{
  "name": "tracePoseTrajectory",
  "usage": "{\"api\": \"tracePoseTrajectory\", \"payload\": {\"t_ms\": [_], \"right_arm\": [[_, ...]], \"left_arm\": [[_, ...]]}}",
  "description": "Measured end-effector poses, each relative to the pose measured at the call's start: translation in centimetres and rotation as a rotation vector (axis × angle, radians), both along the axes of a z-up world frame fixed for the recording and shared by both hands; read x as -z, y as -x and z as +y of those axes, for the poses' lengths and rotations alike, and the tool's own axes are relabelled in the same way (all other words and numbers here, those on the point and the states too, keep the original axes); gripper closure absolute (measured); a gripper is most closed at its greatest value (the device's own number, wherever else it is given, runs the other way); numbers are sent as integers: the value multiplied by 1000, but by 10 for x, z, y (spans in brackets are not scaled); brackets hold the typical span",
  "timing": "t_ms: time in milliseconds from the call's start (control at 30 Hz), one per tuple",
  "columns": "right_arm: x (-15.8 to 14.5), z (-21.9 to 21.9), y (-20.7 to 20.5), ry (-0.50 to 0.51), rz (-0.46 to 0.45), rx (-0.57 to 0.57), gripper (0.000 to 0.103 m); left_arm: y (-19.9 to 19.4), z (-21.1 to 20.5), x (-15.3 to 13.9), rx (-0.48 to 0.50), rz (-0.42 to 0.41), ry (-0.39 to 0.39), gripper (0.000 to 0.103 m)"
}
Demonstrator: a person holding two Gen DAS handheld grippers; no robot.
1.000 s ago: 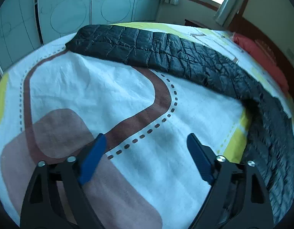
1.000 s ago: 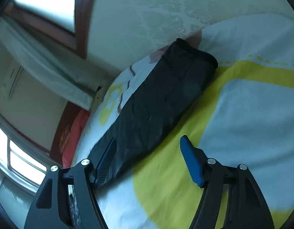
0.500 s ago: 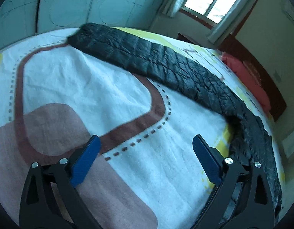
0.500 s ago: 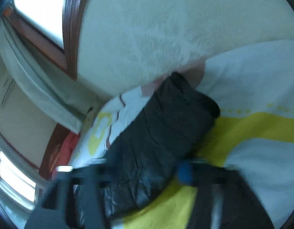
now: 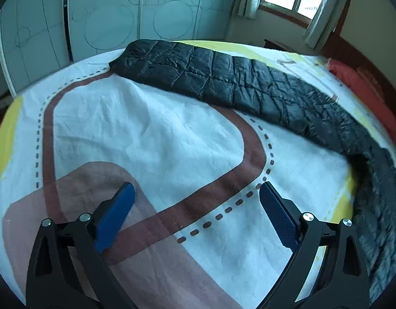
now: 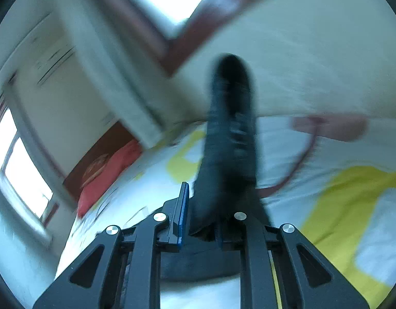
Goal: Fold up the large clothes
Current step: 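Grasp the sleeve cuff nearest the right tool and fold it across the jacket body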
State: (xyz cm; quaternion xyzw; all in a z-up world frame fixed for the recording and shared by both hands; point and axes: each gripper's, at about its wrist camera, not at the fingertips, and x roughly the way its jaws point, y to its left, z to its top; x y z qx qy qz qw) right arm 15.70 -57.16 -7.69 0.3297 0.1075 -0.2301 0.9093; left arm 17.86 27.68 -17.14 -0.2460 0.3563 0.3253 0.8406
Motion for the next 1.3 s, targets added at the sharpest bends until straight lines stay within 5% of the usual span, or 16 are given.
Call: {"api": "tracePoseTrajectory", "payload": {"t_ms": [300,700,1300], "right_arm": [[-32,158,-102,161,56,-315,85],[26,345,-206,217,241,-661,85],[80,482,-262,239,429,-949,85]], "left_arm": [[6,4,4,23,-76,23,3],[2,-2,8,20,-34,-26,2],[-7,-7,12,18,23,-72,2]]}}
